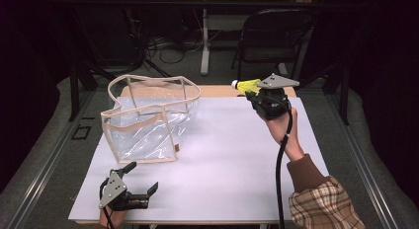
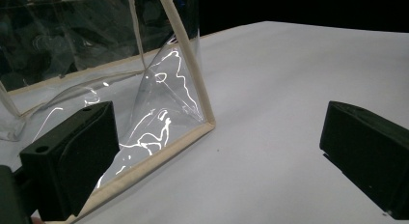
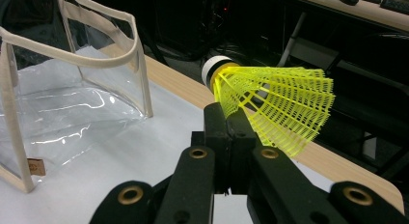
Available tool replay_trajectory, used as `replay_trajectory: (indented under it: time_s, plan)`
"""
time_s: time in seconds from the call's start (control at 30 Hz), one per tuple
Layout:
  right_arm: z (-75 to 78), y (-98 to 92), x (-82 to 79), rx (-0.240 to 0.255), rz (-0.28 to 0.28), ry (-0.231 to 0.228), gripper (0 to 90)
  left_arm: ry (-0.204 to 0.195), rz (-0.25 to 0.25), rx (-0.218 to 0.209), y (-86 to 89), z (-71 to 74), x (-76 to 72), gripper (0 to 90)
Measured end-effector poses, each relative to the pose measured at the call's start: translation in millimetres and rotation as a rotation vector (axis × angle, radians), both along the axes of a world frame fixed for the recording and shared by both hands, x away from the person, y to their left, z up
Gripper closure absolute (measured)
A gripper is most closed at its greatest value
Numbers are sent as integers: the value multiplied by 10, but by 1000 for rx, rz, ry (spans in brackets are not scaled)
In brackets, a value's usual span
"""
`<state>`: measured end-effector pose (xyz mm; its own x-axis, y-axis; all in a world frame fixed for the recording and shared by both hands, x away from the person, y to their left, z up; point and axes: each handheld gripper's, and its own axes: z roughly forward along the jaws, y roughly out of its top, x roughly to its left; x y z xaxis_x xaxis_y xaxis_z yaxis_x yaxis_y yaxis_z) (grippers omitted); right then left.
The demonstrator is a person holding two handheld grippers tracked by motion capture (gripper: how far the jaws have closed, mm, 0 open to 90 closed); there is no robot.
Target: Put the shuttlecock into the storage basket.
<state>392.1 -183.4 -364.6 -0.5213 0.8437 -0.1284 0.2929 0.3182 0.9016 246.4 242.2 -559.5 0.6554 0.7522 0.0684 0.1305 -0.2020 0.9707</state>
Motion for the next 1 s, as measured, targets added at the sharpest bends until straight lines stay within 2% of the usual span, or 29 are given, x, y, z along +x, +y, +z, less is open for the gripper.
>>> replay_trajectory:
  time_s: [1.0]
  plan:
    - [74, 323, 118, 0, 65, -11, 900, 0, -2, 0, 6, 1, 3, 1]
